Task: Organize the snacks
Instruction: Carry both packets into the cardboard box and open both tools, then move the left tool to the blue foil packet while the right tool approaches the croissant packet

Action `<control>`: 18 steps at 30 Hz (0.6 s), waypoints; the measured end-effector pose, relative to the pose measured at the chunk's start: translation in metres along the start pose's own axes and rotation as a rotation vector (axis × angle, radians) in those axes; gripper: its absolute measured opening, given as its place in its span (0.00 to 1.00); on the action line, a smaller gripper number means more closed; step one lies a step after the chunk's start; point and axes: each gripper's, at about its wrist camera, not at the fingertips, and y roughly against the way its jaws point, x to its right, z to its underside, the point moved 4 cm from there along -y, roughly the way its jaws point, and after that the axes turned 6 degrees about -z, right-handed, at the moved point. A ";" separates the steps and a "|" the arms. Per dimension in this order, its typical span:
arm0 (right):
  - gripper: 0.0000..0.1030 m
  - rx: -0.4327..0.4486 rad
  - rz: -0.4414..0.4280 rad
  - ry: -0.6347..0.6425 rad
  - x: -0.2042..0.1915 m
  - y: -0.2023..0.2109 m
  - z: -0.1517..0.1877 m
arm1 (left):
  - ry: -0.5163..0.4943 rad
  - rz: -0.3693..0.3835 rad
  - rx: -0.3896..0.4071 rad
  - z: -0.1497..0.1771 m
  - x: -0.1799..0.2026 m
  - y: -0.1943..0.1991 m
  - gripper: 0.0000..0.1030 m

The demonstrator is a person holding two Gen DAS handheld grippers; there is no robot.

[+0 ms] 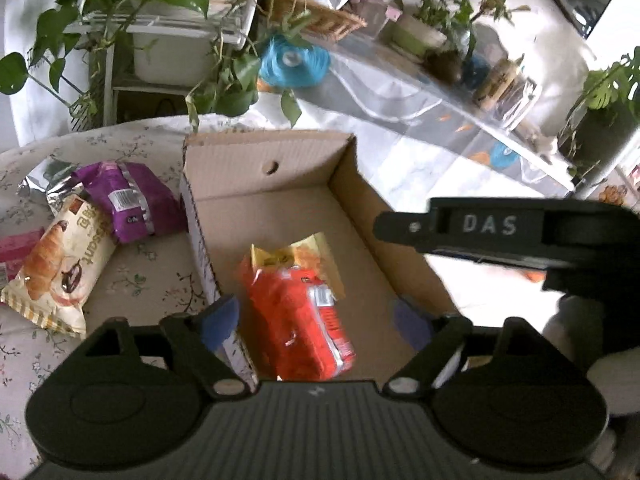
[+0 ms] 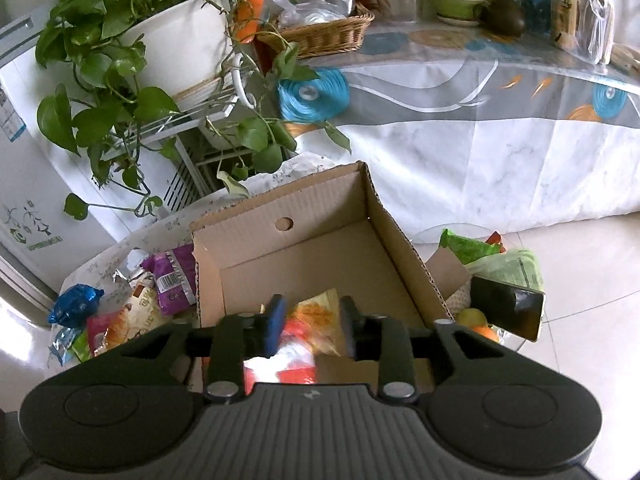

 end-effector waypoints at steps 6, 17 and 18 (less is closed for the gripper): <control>0.56 0.022 -0.049 -0.011 -0.007 0.003 -0.002 | 0.036 -0.027 0.021 -0.009 -0.017 0.016 0.89; 0.68 0.019 -0.114 0.003 -0.028 -0.002 -0.002 | 0.124 -0.121 0.057 -0.025 -0.078 0.049 0.89; 0.69 0.016 -0.123 0.006 -0.031 -0.003 -0.001 | 0.133 -0.132 0.060 -0.026 -0.084 0.051 0.89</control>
